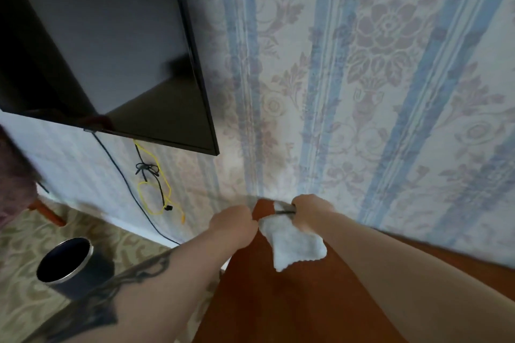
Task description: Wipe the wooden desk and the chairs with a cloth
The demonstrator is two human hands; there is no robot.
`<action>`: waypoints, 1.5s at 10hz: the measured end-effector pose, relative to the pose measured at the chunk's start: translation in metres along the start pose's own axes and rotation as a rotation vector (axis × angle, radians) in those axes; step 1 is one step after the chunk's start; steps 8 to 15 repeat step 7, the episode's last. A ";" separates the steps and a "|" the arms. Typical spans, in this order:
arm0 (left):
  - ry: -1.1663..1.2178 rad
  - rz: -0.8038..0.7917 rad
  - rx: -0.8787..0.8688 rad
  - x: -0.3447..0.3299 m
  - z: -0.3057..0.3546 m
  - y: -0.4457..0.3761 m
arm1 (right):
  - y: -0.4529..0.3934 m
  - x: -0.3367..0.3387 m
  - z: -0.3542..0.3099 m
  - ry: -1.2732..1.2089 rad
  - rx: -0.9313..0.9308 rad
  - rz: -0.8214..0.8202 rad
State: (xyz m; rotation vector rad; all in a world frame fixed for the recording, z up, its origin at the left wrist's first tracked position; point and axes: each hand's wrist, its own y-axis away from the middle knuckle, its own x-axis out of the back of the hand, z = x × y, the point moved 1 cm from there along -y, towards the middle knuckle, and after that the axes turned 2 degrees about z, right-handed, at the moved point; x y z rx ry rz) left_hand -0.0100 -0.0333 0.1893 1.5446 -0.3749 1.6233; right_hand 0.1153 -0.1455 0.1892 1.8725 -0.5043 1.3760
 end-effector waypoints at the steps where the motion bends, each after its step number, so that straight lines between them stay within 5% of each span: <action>1: 0.021 -0.031 -0.014 -0.015 -0.005 -0.015 | -0.015 0.006 -0.003 0.010 -0.036 0.125; 2: 0.034 -0.040 0.010 -0.022 -0.013 -0.023 | -0.020 -0.003 -0.003 -0.020 -0.026 0.327; 3: 0.042 -0.014 0.028 -0.025 -0.018 -0.028 | -0.016 -0.041 -0.010 -0.068 0.037 0.237; 4: 0.023 -0.035 0.027 -0.032 -0.017 -0.027 | -0.005 -0.090 -0.016 0.045 0.064 -0.179; 5: -0.003 -0.062 0.019 -0.039 -0.013 -0.026 | -0.001 -0.099 -0.012 0.035 0.056 -0.211; 7: 0.016 -0.042 0.053 -0.041 0.007 -0.031 | -0.011 -0.063 0.000 0.052 0.065 -0.036; 15: 0.016 -0.042 0.053 -0.041 0.007 -0.031 | -0.011 -0.063 0.000 0.052 0.065 -0.036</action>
